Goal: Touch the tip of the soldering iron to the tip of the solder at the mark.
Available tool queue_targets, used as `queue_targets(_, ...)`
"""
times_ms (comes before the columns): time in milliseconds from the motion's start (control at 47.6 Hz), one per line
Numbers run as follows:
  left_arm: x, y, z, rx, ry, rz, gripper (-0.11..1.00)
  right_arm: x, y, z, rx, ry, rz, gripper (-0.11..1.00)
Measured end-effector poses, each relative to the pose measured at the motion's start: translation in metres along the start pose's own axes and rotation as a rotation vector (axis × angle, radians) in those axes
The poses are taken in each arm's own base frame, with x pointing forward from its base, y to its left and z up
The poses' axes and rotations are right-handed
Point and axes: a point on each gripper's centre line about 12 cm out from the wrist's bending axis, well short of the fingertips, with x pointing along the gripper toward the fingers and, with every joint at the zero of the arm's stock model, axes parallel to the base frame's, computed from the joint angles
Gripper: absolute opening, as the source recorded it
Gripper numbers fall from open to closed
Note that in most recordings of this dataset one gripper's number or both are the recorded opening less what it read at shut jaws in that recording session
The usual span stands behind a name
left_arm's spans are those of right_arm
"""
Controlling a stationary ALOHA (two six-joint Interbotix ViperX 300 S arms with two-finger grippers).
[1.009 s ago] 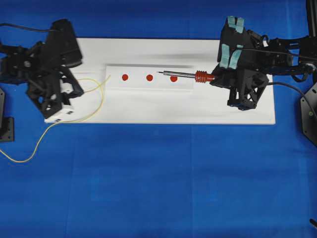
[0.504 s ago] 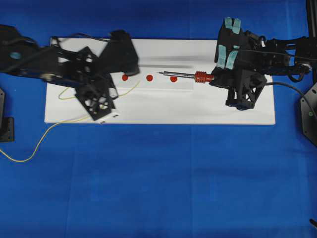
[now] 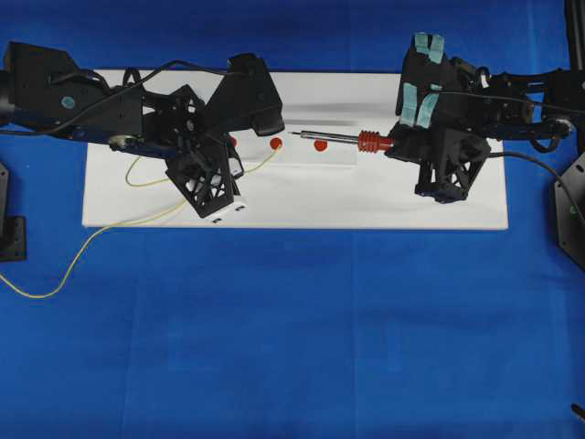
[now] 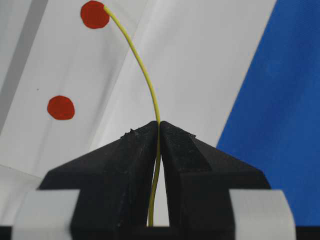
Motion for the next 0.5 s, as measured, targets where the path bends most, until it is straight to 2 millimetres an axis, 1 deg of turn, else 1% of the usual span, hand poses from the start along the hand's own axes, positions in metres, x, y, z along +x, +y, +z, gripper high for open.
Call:
queue_targets(294,0.002,0.0,-0.003,-0.002,0.009,0.001,0.04,0.003,0.0,-0.002,0.002,0.012,-0.001,0.06)
queue_targets(504,0.004,0.001,-0.008,-0.005,0.023,0.005,0.04,0.015,-0.001,-0.004,0.004,0.044,-0.007,0.06)
